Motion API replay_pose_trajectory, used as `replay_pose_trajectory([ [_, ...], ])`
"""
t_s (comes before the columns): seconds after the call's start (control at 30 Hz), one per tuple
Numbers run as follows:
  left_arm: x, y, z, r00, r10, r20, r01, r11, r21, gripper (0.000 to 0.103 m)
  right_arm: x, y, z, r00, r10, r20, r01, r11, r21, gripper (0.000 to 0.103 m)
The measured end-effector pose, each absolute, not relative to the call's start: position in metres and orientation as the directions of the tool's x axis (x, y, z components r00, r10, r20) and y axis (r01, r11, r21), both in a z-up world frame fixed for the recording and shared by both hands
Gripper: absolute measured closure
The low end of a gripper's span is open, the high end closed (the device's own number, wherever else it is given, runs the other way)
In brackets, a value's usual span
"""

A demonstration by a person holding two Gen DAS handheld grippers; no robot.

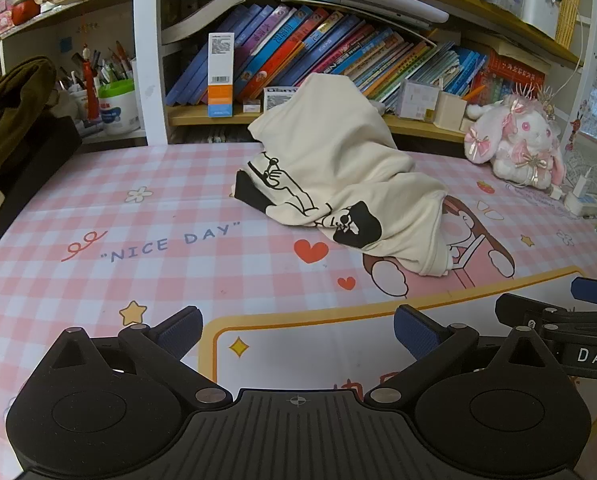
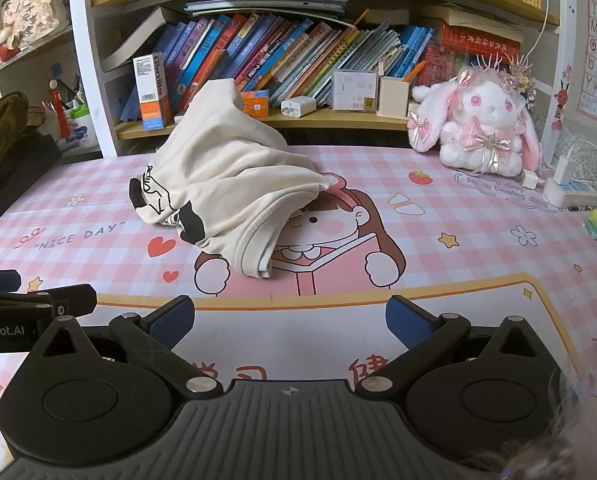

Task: Fold clothes

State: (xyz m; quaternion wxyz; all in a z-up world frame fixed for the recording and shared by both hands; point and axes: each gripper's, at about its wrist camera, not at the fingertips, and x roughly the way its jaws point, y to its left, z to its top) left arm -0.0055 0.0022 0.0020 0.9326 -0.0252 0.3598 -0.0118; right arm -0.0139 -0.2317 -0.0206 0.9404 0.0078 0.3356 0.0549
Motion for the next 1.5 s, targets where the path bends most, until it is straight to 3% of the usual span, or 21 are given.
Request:
replay_pose_trajectory([
  [0.87,-0.006,0.005,-0.004,0.725,-0.042,-0.688,0.004,0.998,-0.057,0.000,-0.011,-0.227,-0.028,0.736,0.143,-0.661,-0.119,0.990,0.082,0.000],
  [1.5,0.016,-0.032,-0.013,0.708,-0.042,-0.705,0.000,0.998,-0.059,0.001,0.020,-0.273,-0.036,0.667,0.259,-0.698,-0.080,0.957,0.279,0.000],
])
